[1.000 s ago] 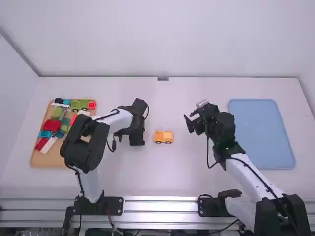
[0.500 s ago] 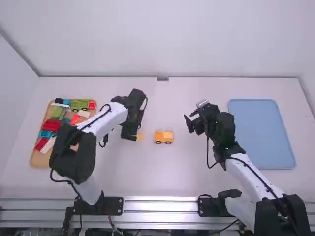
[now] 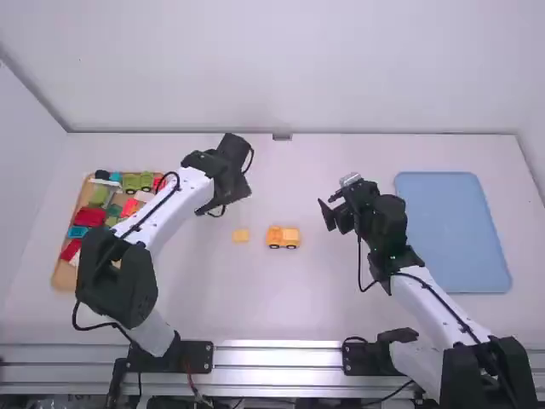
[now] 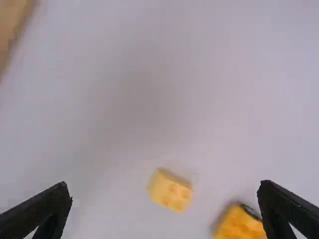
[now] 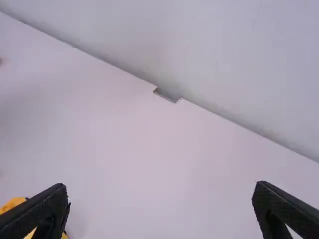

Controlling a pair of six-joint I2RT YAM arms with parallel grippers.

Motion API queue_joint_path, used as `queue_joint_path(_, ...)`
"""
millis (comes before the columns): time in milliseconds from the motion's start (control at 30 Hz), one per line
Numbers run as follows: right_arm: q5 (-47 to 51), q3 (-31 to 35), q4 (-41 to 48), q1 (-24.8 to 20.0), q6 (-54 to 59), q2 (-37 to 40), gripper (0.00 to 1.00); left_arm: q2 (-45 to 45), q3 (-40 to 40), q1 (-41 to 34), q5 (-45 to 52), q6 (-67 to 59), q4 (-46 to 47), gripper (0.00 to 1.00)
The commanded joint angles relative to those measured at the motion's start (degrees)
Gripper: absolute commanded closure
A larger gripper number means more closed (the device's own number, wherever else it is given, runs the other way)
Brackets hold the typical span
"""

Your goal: Assemble lego blocks to make yellow taxi

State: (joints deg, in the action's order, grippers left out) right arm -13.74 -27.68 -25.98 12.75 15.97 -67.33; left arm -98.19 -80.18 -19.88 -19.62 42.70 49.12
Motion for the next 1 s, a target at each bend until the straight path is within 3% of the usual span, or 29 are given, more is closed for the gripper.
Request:
queue_joint_path(0,0.2,0.3,-0.5,0.0,-0.1,1.0,0.02,-0.2,0.9,0.1,-14.3,-24.0,0.4,0.01)
queue_joint_path(67,0.3,0.3,-0.8,0.0,-0.1,1.0,0.02,-0.2,1.1,0.0,-17.3,-37.9,0.3,0.01)
queue_joint_path(200,0.3,0.3,-0.8,0.1,-0.1,1.0,0.02,-0.2,1.1,0.0,-11.6,-45.4,0.2,0.01)
queue_joint_path(367,0.1,0.3,-0.7,0.0,-0.2,1.0,0.02,-0.2,1.6,0.1,6.0,-74.7,0.9,0.01)
queue_joint_path(567,0.1,0.3,-0.9,0.0,-0.1,1.0,0.02,-0.2,2.8,3.7,33.0,-120.9,8.0,0.01)
queue_joint_path(600,0.1,0.3,-0.9,0.0,-0.1,1.0,0.02,-0.2,2.9,3.9,33.5,-121.8,8.2,0.01)
queue_joint_path(800,0.1,0.3,-1.0,0.0,-0.1,1.0,0.02,-0.2,5.3,14.6,59.1,-141.1,8.2,0.01)
queue_joint_path(967,0.0,0.3,-1.3,0.0,-0.1,1.0,0.02,-0.2,9.2,21.4,68.3,-143.2,6.2,0.01)
